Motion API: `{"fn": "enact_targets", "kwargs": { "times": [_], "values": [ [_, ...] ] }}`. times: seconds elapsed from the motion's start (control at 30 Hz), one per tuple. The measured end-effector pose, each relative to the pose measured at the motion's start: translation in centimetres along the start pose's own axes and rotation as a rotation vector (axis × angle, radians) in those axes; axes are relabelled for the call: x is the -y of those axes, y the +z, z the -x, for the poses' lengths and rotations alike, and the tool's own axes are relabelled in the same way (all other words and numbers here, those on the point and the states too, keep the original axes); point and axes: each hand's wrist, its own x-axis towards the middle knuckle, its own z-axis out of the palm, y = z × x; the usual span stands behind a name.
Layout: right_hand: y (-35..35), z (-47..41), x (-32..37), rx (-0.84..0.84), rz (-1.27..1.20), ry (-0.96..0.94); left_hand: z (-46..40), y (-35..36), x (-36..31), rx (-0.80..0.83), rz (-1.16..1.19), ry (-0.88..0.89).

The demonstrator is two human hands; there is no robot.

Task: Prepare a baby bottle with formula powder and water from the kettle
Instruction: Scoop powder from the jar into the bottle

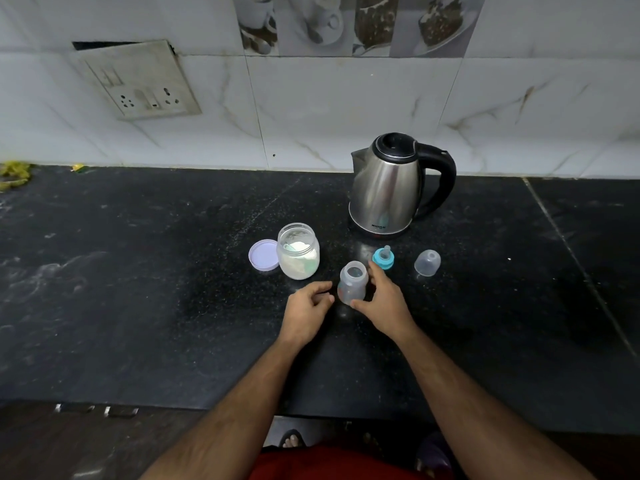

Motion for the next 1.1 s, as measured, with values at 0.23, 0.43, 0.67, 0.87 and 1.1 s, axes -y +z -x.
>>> {"fn": "enact_targets", "kwargs": {
  "times": [0.23, 0.43, 0.67, 0.87, 1.1],
  "values": [
    [-1.9, 2.2, 2.5, -0.334, -0.082, -0.15, -0.2, -3.5, 0.2, -0.475, 0.04, -0.012],
    [-3.1, 1.8, 6.6, -0.365, -0.09, -0.299, -3.9, -4.9, -1.3, -0.358, -0.116, -0.022],
    [-2.6, 1.2, 9.0, -0.317, -0.056, -0.413, -5.8, -5.2, -1.0, -0.271, -0.107, 0.077],
    [-2.6, -0.3, 11.1, -0.238, 0.054, -0.47, -5.6, -7.0, -0.5, -0.051, -0.089, 0.243],
    [-1.1, -2.8, 14.4, 0.237, 0.81, -0.434, -5.0, -8.9, -1.6, 0.173, -0.235, 0.307]
  ]
}}
